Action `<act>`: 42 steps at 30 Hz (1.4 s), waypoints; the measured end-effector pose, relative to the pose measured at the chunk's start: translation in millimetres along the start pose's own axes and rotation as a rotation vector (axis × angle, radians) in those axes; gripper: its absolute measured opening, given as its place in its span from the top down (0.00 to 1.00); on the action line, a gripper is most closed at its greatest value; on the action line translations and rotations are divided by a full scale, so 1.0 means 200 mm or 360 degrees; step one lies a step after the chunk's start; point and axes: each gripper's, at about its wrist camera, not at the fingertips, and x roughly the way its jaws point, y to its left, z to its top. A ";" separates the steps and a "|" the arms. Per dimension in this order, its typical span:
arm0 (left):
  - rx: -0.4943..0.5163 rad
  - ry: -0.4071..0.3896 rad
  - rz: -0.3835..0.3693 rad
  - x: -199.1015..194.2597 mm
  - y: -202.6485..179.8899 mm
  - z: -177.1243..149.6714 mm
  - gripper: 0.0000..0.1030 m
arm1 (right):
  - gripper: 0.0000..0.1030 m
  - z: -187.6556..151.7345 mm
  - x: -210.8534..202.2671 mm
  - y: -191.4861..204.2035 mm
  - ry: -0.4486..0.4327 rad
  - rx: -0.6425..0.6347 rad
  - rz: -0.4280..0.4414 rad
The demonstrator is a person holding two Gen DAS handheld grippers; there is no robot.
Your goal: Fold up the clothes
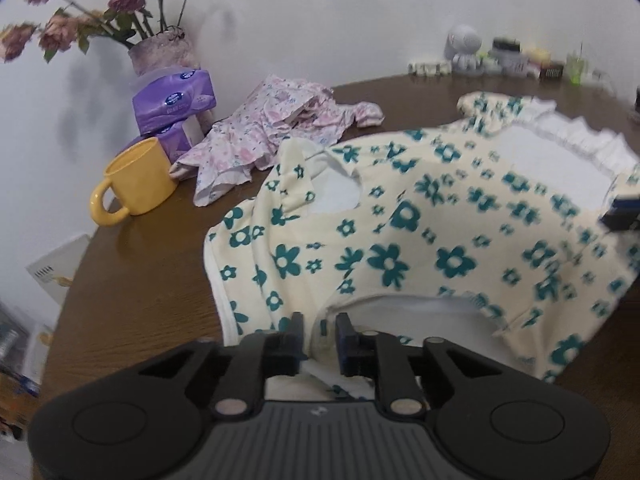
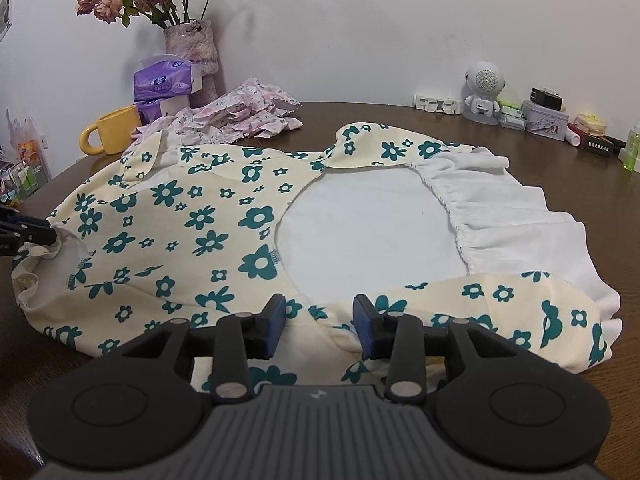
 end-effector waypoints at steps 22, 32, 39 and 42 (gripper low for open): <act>-0.0166 0.0041 0.0089 0.44 0.21 0.37 0.60 | 0.62 0.09 0.01 0.03 0.0007 -0.0027 -0.0004; -0.0147 0.0043 0.0159 0.55 0.25 0.36 0.98 | 0.62 0.09 0.11 0.06 0.0070 -0.0016 -0.0014; -0.0253 0.0020 0.0127 0.50 0.31 0.35 0.80 | 0.62 0.08 0.11 0.07 0.0068 -0.0031 -0.0024; -0.0362 -0.0001 0.0055 0.40 0.33 0.31 0.59 | 0.61 0.08 0.11 0.06 0.0066 -0.0025 -0.0018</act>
